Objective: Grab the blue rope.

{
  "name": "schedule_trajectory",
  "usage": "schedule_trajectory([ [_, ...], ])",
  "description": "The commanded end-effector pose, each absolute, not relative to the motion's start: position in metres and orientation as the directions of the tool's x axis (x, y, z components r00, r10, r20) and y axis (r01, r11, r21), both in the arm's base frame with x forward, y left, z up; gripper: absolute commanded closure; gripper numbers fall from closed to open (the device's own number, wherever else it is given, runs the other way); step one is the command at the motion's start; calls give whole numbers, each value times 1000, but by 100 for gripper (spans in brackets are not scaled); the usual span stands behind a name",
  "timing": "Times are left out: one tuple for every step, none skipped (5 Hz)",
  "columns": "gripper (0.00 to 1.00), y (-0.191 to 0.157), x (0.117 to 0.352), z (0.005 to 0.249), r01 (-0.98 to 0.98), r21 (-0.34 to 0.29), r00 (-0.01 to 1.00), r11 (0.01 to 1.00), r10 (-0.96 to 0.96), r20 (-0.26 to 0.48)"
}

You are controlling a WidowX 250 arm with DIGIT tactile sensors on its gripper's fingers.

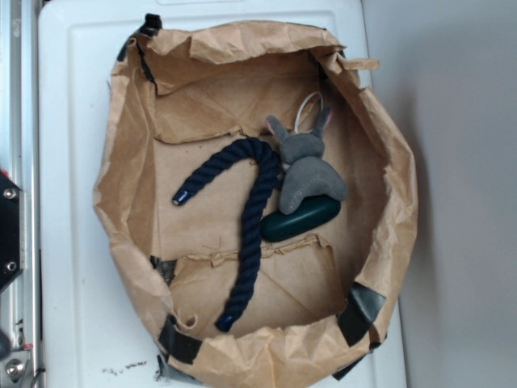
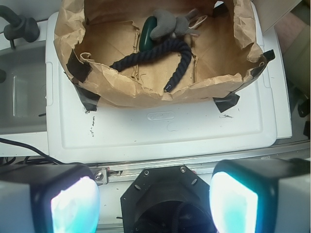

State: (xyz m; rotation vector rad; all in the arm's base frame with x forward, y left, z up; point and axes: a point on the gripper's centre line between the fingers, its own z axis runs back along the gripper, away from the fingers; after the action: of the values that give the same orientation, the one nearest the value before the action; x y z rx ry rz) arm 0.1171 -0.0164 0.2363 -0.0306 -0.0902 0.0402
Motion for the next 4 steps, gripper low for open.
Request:
schedule_trajectory([
  [0,-16,117,236,-39,-32,995,999,42,89],
  [0,-34,135,228,-91,-42,991,995,95,94],
  [0,-40,144,219,-122,-43,988,992,125,85],
  [0,-43,157,207,-155,-48,982,987,159,100],
])
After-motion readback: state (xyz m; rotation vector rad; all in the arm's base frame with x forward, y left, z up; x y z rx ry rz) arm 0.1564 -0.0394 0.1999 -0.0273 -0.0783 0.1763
